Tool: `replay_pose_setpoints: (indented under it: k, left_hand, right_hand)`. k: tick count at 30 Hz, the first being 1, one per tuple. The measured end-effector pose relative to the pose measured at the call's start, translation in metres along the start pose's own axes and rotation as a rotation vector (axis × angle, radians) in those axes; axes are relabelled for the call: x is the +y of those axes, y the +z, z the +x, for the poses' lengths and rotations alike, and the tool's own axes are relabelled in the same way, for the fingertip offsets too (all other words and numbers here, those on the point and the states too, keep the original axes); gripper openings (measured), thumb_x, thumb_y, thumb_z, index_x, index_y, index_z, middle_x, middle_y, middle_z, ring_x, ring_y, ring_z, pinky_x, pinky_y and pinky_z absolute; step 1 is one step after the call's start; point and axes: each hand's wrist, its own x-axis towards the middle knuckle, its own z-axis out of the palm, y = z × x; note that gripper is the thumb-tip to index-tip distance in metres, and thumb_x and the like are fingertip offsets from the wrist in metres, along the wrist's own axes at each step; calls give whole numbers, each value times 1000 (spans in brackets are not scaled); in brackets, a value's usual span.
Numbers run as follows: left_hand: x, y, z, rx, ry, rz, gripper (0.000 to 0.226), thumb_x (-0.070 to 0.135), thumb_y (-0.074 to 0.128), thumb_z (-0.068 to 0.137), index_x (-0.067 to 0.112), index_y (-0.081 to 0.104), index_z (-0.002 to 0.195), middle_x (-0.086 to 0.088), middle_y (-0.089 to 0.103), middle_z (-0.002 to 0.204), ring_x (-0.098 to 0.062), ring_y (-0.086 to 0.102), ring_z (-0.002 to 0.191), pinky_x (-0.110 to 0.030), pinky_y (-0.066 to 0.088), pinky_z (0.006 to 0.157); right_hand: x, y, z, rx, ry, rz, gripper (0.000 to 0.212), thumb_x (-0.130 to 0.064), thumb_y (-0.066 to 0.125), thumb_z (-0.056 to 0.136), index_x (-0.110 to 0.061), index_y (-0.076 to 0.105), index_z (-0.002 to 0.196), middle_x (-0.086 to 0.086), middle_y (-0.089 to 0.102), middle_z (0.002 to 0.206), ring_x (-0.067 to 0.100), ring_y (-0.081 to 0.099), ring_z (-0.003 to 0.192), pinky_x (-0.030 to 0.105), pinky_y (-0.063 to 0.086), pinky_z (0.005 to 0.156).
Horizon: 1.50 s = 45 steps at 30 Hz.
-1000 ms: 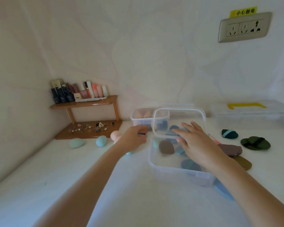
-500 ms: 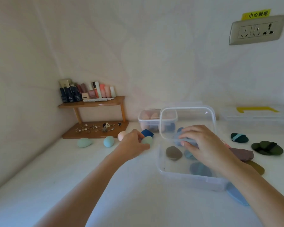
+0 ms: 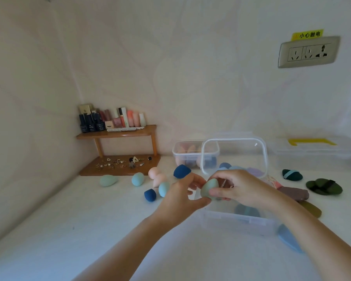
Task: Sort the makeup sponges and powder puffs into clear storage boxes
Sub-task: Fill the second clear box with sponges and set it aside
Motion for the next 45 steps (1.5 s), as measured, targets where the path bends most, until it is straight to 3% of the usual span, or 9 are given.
replay_pose_setpoints:
  k: [6, 11, 15, 22, 27, 32, 36, 39, 45]
  left_hand:
    - [2, -3, -20, 36, -81, 57, 33, 28, 66, 84, 36, 46, 108, 22, 50, 98, -7, 56, 89, -17, 52, 78]
    - [-2, -10, -44, 73, -135, 48, 41, 17, 63, 83, 36, 42, 114, 23, 44, 101, -7, 54, 87, -16, 50, 75]
    - [-4, -22, -63, 94, -144, 40, 45, 12, 64, 80, 36, 43, 112, 20, 44, 103, -5, 52, 84, -15, 48, 69]
    - [-17, -52, -80, -15, -435, -194, 66, 14, 66, 79, 24, 36, 138, 12, 49, 118, -5, 63, 88, -25, 51, 83]
    - [-19, -54, -82, -171, -398, -312, 23, 13, 57, 85, 33, 64, 94, 0, 67, 110, -24, 66, 97, -36, 54, 89]
    - [-23, -53, -76, -202, -376, -326, 21, 23, 60, 89, 30, 57, 109, 8, 64, 110, -20, 65, 99, -29, 56, 85]
    - [-20, -67, -64, -337, -400, -325, 23, 45, 51, 90, 29, 60, 104, 12, 65, 102, -16, 69, 83, -24, 56, 76]
    - [-33, -81, -29, -167, -506, -162, 39, 40, 45, 95, 9, 67, 101, -4, 70, 94, -16, 64, 71, -28, 56, 73]
    - [-76, -82, 32, 77, -250, 333, 20, 21, 64, 85, 18, 66, 105, 2, 65, 103, -9, 58, 86, -19, 44, 71]
  right_hand:
    - [-18, 3, 6, 66, 118, -233, 27, -52, 74, 69, -40, 63, 91, -14, 64, 91, 4, 61, 84, 29, 53, 76]
    - [-44, 20, 10, -10, 19, -334, 18, -19, 69, 82, -21, 64, 99, -5, 67, 93, 12, 61, 86, 15, 38, 56]
    - [-59, 45, 14, -56, -75, -370, 15, -6, 63, 82, -13, 66, 95, 4, 67, 92, 20, 62, 85, 30, 51, 75]
    - [-74, 68, 16, -142, -63, -230, 13, -9, 70, 76, -18, 64, 84, -1, 65, 85, 20, 62, 82, 31, 51, 75]
    - [-77, 73, 16, -78, -71, -352, 12, -8, 67, 78, -14, 61, 87, 0, 57, 78, 18, 53, 73, 28, 41, 66]
    - [-70, 73, 20, 167, -241, -663, 42, -15, 77, 74, -15, 50, 106, 1, 49, 107, 19, 50, 91, 27, 41, 66]
    - [-65, 69, 24, 76, -183, -604, 50, -34, 77, 76, -15, 55, 117, 0, 50, 116, 20, 54, 102, 29, 45, 79]
    - [-66, 69, 27, 46, -144, -584, 54, -35, 77, 74, -14, 57, 118, 0, 51, 117, 22, 54, 105, 35, 47, 81]
    - [-67, 71, 29, 13, -116, -553, 49, -32, 77, 73, -12, 57, 113, 0, 49, 111, 22, 51, 101, 42, 47, 81]
